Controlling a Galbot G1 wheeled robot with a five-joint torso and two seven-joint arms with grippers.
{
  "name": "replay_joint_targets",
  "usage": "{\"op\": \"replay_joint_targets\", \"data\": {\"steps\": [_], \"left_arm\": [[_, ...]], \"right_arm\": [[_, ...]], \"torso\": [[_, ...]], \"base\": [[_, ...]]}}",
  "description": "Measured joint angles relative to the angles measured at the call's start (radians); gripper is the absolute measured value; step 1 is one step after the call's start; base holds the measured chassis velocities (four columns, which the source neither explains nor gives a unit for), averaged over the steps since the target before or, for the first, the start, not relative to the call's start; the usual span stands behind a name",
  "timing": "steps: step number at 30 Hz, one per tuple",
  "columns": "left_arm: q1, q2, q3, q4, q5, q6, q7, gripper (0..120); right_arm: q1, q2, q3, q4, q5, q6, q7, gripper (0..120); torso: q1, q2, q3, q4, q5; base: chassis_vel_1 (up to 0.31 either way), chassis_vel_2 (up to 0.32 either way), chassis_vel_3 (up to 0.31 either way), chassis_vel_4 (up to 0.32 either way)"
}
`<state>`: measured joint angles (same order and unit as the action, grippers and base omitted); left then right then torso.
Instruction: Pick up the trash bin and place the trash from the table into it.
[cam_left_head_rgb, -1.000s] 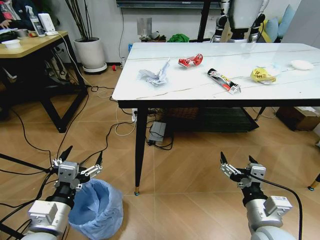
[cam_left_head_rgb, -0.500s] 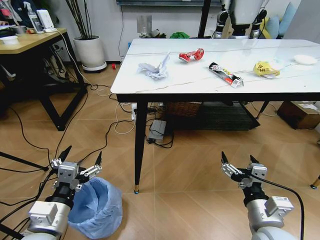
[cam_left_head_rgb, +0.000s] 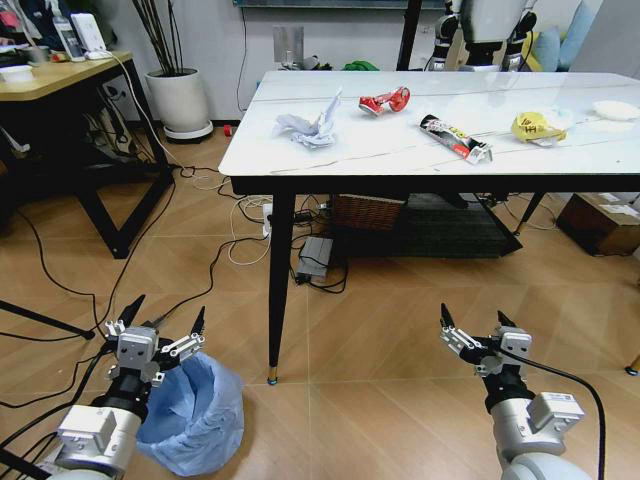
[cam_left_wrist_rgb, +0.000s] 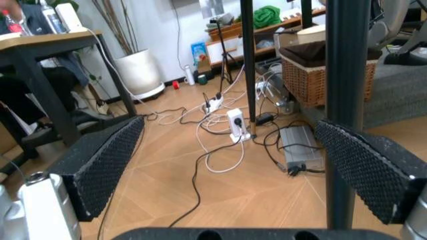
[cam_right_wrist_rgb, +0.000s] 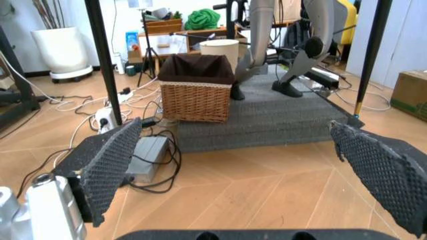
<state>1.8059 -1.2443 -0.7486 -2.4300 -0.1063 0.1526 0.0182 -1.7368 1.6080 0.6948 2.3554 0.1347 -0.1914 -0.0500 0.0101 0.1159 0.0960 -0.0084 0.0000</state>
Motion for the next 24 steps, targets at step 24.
{"op": "replay_joint_targets", "data": {"steps": [24], "left_arm": [[0.018,0.075,-0.099,0.227,-0.107,0.141,-0.078,100]], "right_arm": [[0.003,-0.029,0.009,-0.027,0.108,-0.031,0.086,100]], "torso": [[0.0,-0.017,-0.017,0.0,-0.0003]], "base": [[0.0,0.0,0.0,0.0]]}}
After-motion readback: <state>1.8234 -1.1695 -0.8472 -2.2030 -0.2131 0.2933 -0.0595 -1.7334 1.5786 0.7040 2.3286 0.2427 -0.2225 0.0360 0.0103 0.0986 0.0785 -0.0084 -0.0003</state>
